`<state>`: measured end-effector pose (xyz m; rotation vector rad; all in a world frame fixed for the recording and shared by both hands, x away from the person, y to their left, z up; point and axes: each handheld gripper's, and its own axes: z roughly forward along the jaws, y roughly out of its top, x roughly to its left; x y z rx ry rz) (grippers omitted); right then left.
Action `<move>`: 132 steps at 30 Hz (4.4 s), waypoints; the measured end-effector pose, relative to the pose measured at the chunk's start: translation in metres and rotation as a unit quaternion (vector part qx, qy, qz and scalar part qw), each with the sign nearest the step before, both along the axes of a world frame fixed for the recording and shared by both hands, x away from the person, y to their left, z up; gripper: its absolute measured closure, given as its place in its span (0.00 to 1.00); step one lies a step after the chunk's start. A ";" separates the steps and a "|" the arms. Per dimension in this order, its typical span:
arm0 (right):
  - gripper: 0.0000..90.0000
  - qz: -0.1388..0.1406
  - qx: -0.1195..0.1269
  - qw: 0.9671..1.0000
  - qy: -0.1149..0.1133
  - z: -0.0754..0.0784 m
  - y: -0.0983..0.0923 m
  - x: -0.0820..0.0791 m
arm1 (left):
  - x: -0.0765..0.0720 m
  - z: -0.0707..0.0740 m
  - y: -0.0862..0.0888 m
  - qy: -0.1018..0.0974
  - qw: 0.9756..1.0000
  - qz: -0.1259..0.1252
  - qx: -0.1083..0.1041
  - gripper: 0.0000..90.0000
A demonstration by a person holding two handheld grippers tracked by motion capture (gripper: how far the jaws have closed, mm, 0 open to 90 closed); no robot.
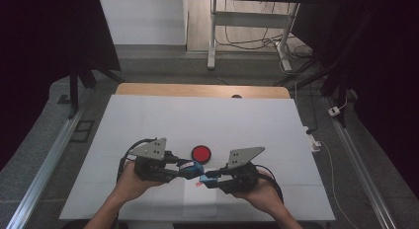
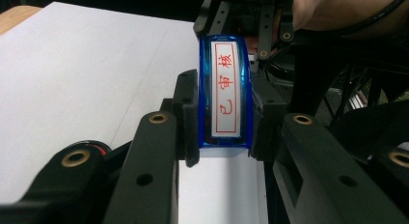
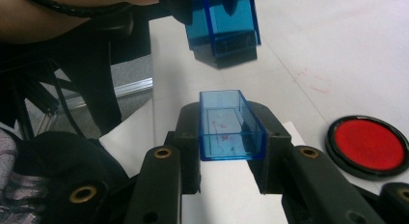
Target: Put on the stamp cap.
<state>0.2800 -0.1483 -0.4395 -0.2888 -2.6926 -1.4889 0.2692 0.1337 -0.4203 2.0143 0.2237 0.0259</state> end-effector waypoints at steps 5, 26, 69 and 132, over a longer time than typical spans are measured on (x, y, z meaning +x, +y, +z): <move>0.76 0.017 -0.002 1.000 -0.002 -0.001 0.009 0.000 | -0.001 0.000 -0.001 -0.007 1.000 -0.014 0.001 0.77; 0.76 0.049 0.006 0.999 -0.006 -0.004 0.021 -0.005 | -0.002 -0.004 -0.004 -0.010 0.998 -0.059 -0.006 0.77; 0.77 0.085 0.012 0.996 -0.021 0.001 0.023 -0.008 | 0.006 -0.018 -0.004 0.055 0.992 -0.095 -0.065 0.77; 0.23 -0.077 -0.027 0.995 -0.052 0.012 0.002 -0.021 | 0.002 0.001 0.006 0.019 1.000 -0.013 -0.017 0.77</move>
